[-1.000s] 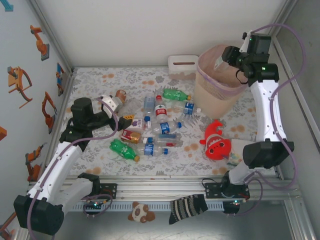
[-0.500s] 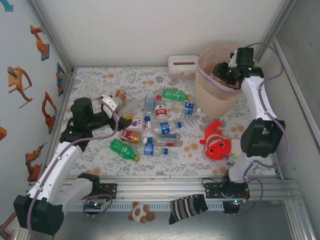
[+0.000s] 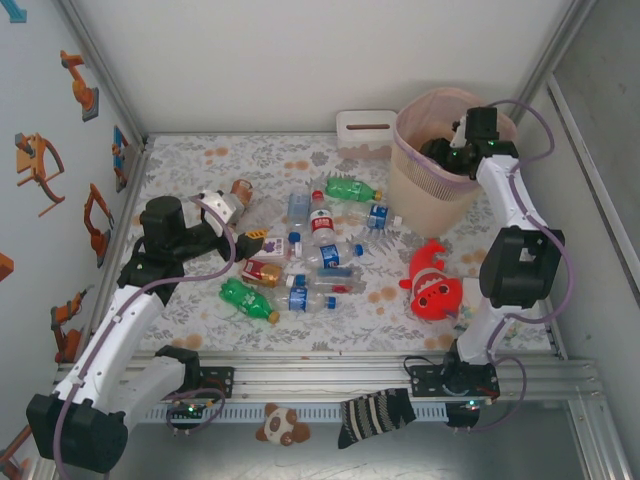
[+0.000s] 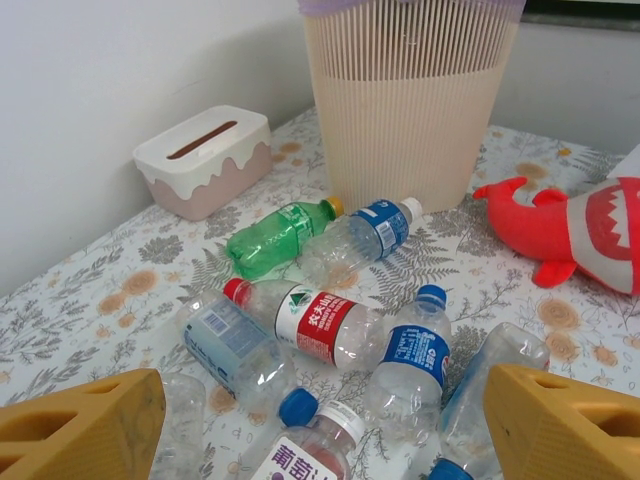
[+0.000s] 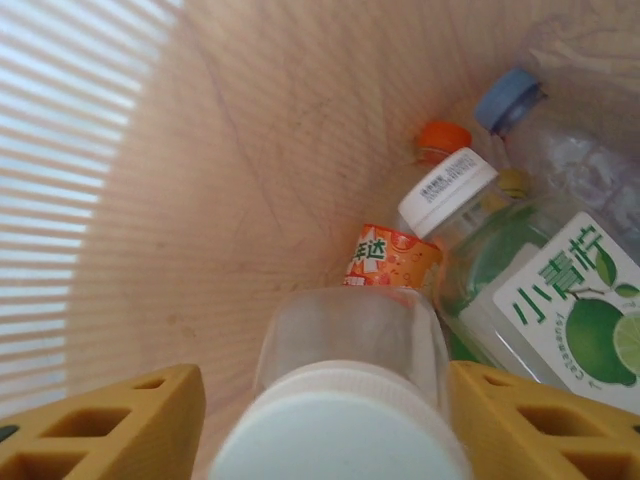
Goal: Put the plastic bottles in the bin
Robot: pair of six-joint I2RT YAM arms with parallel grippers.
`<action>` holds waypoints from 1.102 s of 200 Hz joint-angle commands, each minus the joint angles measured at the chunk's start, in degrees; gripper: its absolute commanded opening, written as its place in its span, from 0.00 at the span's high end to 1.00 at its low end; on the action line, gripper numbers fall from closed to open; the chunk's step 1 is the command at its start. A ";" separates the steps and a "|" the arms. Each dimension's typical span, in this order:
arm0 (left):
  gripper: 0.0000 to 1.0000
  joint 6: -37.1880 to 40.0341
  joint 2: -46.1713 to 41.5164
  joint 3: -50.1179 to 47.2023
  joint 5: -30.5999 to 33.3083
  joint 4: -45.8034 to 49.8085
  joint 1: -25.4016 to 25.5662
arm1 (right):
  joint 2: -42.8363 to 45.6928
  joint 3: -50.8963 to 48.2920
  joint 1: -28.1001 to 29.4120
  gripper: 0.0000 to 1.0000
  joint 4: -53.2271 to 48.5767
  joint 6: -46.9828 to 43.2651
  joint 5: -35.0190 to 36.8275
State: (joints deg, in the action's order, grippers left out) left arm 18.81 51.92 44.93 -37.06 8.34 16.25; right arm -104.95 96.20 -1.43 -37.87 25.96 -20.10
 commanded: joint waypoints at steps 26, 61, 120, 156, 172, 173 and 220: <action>0.17 0.33 -1.36 0.18 -0.12 0.39 0.28 | 4.26 1.86 -0.30 0.30 -6.83 -4.38 5.89; 0.17 0.35 -1.38 0.16 0.15 0.39 0.27 | 7.93 2.92 -0.32 0.28 -10.51 -7.06 10.93; 0.17 0.01 -0.87 0.33 0.91 0.31 0.27 | 13.88 4.69 -0.26 0.27 -14.73 -9.65 14.90; 0.17 -0.48 -0.29 0.34 1.94 0.18 0.27 | 16.72 5.71 -0.23 0.28 -15.53 -9.79 14.78; 0.17 -0.92 0.02 0.51 2.63 0.32 0.27 | 17.72 6.00 -0.24 0.28 -15.74 -9.70 14.48; 0.17 -0.94 0.06 0.51 2.71 0.34 0.27 | 17.74 6.01 -0.24 0.28 -15.74 -9.70 14.43; 0.18 -3.61 2.01 2.05 10.25 1.46 0.24 | 21.89 5.67 -0.18 0.31 -15.92 -8.65 12.25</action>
State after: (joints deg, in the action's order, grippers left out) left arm 17.52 52.93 44.93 -31.46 8.43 16.27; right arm -86.48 100.68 -1.43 -52.62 17.08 -6.61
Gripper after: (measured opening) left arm 0.820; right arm 0.697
